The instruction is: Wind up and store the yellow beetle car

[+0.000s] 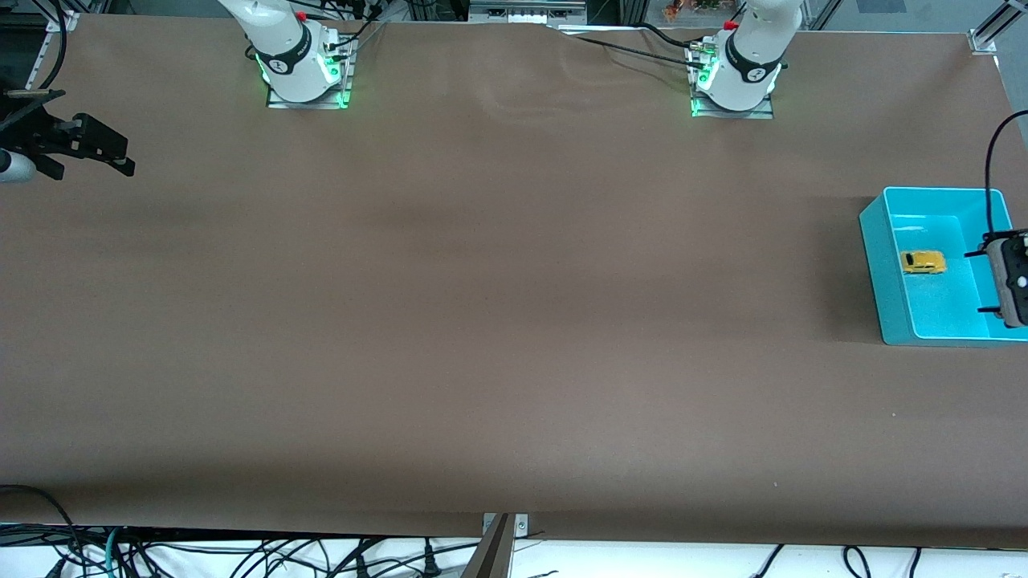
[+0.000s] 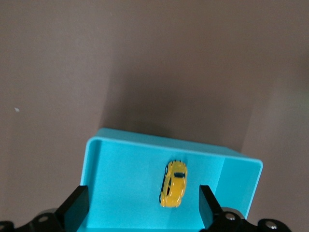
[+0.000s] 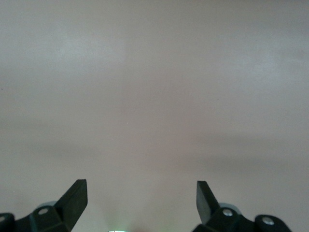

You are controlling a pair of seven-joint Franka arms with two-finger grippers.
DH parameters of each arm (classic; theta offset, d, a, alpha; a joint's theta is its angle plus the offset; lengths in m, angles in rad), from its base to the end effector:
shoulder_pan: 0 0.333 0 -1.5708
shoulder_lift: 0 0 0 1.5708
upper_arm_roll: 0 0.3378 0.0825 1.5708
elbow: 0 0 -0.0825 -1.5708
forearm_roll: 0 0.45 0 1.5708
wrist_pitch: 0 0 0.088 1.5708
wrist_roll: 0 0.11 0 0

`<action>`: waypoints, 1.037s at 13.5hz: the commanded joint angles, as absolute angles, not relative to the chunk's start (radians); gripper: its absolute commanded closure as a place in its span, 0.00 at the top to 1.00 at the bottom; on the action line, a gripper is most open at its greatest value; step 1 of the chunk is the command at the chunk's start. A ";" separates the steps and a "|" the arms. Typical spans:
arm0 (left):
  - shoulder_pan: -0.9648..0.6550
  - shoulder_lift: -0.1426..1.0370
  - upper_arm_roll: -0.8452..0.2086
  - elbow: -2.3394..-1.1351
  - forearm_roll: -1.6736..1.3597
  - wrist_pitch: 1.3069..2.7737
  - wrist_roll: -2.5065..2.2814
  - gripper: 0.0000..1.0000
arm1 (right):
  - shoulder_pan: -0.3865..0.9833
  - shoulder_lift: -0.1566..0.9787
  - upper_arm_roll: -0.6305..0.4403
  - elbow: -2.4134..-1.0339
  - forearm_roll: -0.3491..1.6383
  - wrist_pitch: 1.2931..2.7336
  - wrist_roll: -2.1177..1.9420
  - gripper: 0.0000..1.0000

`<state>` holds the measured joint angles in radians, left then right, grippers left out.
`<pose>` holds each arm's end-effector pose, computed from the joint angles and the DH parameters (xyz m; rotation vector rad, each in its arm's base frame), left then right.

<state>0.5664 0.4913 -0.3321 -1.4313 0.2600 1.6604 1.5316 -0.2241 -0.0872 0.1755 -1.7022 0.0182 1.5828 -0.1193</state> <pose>0.7022 0.2336 0.4006 2.3608 -1.8568 -0.3376 0.5904 -0.0227 0.6256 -3.1335 -0.1086 0.0520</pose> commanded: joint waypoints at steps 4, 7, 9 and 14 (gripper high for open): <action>0.395 0.506 -0.325 -1.374 0.121 1.578 1.113 1.00 | -0.229 -0.077 0.179 -1.675 0.017 1.557 -0.120 1.00; 0.325 0.505 -0.328 -1.374 0.039 1.531 0.836 1.00 | -0.229 -0.078 0.179 -1.675 0.018 1.557 -0.120 1.00; 0.263 0.461 -0.342 -1.384 0.018 1.517 0.631 1.00 | -0.229 -0.077 0.179 -1.675 0.018 1.557 -0.120 1.00; 0.097 0.244 -0.284 -1.505 0.029 1.528 0.267 1.00 | -0.229 -0.077 0.179 -1.675 0.018 1.557 -0.120 1.00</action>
<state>0.1185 0.3556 -0.3391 -1.4079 0.0359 1.5227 0.3382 -0.2239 -0.0857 0.1756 -1.7019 0.0183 1.5812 -0.1193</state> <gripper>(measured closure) 0.000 0.000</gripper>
